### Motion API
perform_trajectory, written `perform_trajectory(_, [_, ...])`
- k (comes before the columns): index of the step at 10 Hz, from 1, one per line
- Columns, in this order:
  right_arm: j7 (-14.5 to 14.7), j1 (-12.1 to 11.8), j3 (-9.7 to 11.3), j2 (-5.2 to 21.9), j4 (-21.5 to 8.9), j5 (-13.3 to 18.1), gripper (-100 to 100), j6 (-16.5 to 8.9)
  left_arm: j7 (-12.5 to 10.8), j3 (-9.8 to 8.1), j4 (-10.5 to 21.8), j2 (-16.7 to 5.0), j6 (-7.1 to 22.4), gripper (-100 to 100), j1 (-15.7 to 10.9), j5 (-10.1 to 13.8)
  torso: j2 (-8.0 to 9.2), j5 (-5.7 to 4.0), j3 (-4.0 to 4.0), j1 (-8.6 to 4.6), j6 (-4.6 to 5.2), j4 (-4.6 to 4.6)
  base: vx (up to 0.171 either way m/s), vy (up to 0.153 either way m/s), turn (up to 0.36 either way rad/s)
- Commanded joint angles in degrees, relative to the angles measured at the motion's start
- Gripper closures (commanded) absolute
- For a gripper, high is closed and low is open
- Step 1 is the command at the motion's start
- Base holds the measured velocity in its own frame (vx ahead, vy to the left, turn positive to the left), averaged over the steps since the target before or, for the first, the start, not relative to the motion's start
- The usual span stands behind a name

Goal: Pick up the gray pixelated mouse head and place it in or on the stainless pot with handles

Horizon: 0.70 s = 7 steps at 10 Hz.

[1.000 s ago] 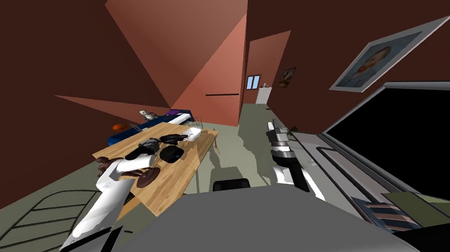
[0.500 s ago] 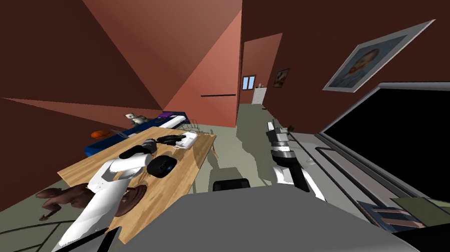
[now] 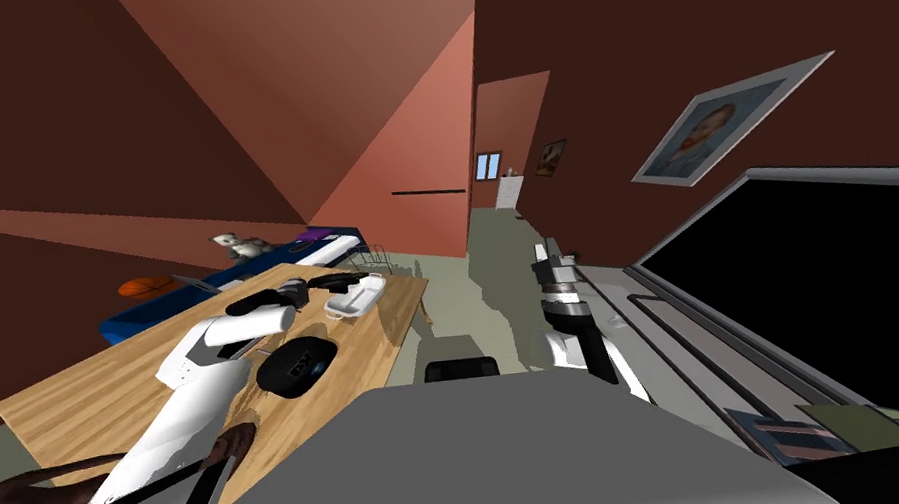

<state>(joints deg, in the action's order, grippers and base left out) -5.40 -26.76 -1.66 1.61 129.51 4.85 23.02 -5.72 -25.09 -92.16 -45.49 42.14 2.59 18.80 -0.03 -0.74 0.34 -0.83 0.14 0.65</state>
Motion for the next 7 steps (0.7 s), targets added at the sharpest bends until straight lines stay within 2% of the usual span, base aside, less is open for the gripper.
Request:
perform_trajectory(1, [0.0, 0.0, 0.0, 0.0, 0.0, 0.0, 0, 0.0, 0.4, -0.55, -0.8, -0.5, 1.7, 100, 0.1, 0.7, 0.0, 0.0, 0.0, 0.0, 0.0, 0.0, 0.174, 0.038, -0.125])
perform_trajectory(2, [0.0, 0.0, 0.0, 0.0, 0.0, 0.0, 0, 0.0, 0.8, -0.96, -1.2, -0.8, 2.9, 100, 0.1, 1.3, 0.09, -0.03, 0.04, -0.07, -0.05, 0.02, 0.17, 0.019, -0.1])
perform_trajectory(3, [0.0, 0.0, 0.0, 0.0, 0.0, 0.0, 0, 0.0, 0.5, -0.66, -1.0, -0.5, 2.2, 100, 0.1, 0.8, 0.13, -0.08, 0.09, -0.17, -0.05, 0.05, 0.083, 0.007, -0.03])
perform_trajectory(4, [0.0, 0.0, 0.0, 0.0, 0.0, 0.0, 0, 0.0, 0.6, -0.69, -1.1, -0.5, 2.4, -100, 0.0, 0.9, 0.46, -0.09, 0.25, -0.24, -0.14, 0.1, 0.017, 0.002, -0.003])
perform_trajectory(7, [0.0, 0.0, 0.0, 0.0, 0.0, 0.0, 0, 0.0, 0.6, -0.67, -1.1, -0.5, 2.4, -100, 0.0, 0.9, 0.93, -0.1, 0.55, -0.29, -0.16, 0.22, 0.003, 0.0, 0.0])
